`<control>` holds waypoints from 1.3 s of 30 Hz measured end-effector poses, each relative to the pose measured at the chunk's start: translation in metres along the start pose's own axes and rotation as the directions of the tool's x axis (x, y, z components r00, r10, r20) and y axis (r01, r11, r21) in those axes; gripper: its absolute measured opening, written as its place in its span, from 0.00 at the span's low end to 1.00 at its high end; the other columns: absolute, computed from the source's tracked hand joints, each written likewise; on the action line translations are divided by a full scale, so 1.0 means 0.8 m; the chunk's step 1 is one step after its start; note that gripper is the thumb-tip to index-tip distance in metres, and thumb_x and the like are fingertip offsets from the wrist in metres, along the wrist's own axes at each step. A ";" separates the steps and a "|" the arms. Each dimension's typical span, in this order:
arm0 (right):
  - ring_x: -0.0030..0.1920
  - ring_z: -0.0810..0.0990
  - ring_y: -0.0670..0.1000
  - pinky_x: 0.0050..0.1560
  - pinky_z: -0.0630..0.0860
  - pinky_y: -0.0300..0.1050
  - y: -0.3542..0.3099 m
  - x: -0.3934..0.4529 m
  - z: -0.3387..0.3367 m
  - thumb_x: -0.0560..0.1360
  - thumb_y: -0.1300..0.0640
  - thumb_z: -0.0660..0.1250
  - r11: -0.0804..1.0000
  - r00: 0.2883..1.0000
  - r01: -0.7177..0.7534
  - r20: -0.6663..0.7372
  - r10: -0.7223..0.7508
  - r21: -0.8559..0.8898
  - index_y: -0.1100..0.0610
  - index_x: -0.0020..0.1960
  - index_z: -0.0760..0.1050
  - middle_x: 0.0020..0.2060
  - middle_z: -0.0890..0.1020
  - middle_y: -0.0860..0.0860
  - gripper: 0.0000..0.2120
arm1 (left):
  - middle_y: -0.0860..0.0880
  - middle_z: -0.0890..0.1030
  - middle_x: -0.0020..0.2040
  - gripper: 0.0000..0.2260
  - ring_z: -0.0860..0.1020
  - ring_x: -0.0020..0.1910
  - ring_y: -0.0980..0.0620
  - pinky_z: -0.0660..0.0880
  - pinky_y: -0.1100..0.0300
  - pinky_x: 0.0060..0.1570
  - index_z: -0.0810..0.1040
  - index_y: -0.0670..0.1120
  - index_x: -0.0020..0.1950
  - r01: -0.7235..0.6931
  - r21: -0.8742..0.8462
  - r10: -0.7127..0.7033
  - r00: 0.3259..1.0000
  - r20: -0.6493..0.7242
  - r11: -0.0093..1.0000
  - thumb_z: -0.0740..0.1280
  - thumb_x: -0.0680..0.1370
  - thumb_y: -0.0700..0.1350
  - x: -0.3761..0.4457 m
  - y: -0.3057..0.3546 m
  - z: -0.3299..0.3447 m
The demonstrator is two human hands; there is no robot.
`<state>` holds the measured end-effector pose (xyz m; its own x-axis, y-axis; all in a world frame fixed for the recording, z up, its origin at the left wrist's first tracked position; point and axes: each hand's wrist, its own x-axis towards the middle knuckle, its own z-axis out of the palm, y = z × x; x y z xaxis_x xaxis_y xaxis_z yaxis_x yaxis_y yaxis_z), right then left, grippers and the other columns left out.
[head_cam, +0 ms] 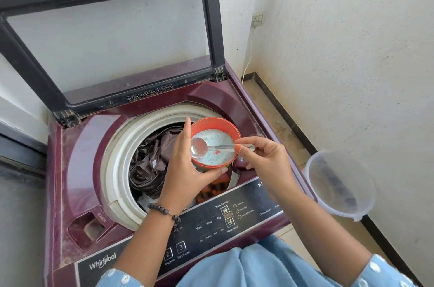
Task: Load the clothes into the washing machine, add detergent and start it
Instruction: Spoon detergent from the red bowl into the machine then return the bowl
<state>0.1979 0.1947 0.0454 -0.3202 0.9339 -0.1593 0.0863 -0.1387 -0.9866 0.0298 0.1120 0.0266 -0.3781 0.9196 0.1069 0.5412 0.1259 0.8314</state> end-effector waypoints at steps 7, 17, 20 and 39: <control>0.32 0.79 0.50 0.37 0.80 0.44 -0.005 -0.011 -0.004 0.74 0.63 0.73 0.989 0.985 0.150 -0.079 -0.151 -0.009 0.54 0.46 0.85 0.37 0.82 0.61 0.06 | 0.51 0.66 0.73 0.57 0.63 0.72 0.60 0.58 0.79 0.65 0.48 0.50 0.82 -0.005 0.028 0.005 1.000 0.006 1.000 0.82 0.64 0.53 0.003 -0.004 0.006; 0.35 0.82 0.47 0.38 0.81 0.41 0.005 -0.018 0.003 0.74 0.64 0.72 0.950 0.967 0.253 0.009 -0.256 -0.184 0.54 0.47 0.85 0.38 0.83 0.48 0.06 | 0.55 0.63 0.69 0.56 0.61 0.68 0.65 0.56 0.82 0.63 0.49 0.46 0.82 -0.018 0.038 0.017 1.000 0.018 0.999 0.80 0.65 0.55 0.005 -0.004 0.007; 0.32 0.80 0.48 0.35 0.79 0.38 0.002 -0.027 0.011 0.73 0.66 0.72 0.988 0.988 0.152 0.028 -0.151 -0.026 0.52 0.44 0.84 0.35 0.82 0.49 0.10 | 0.56 0.63 0.69 0.55 0.61 0.69 0.64 0.57 0.80 0.64 0.49 0.46 0.82 -0.011 0.031 0.011 1.000 0.014 0.999 0.77 0.64 0.58 0.004 -0.004 0.007; 0.30 0.78 0.47 0.31 0.77 0.36 -0.012 -0.015 -0.046 0.76 0.71 0.64 0.860 0.961 -0.099 -0.177 0.213 0.501 0.66 0.44 0.81 0.30 0.80 0.55 0.07 | 0.48 0.65 0.75 0.57 0.60 0.68 0.66 0.54 0.83 0.63 0.47 0.48 0.82 0.010 0.022 -0.011 0.998 0.067 1.000 0.83 0.64 0.49 0.007 -0.004 0.027</control>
<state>0.2352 0.1972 0.0581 -0.1227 0.9260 -0.3571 -0.3665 -0.3767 -0.8508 0.0420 0.1244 0.0125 -0.3327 0.9411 0.0606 0.5540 0.1430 0.8201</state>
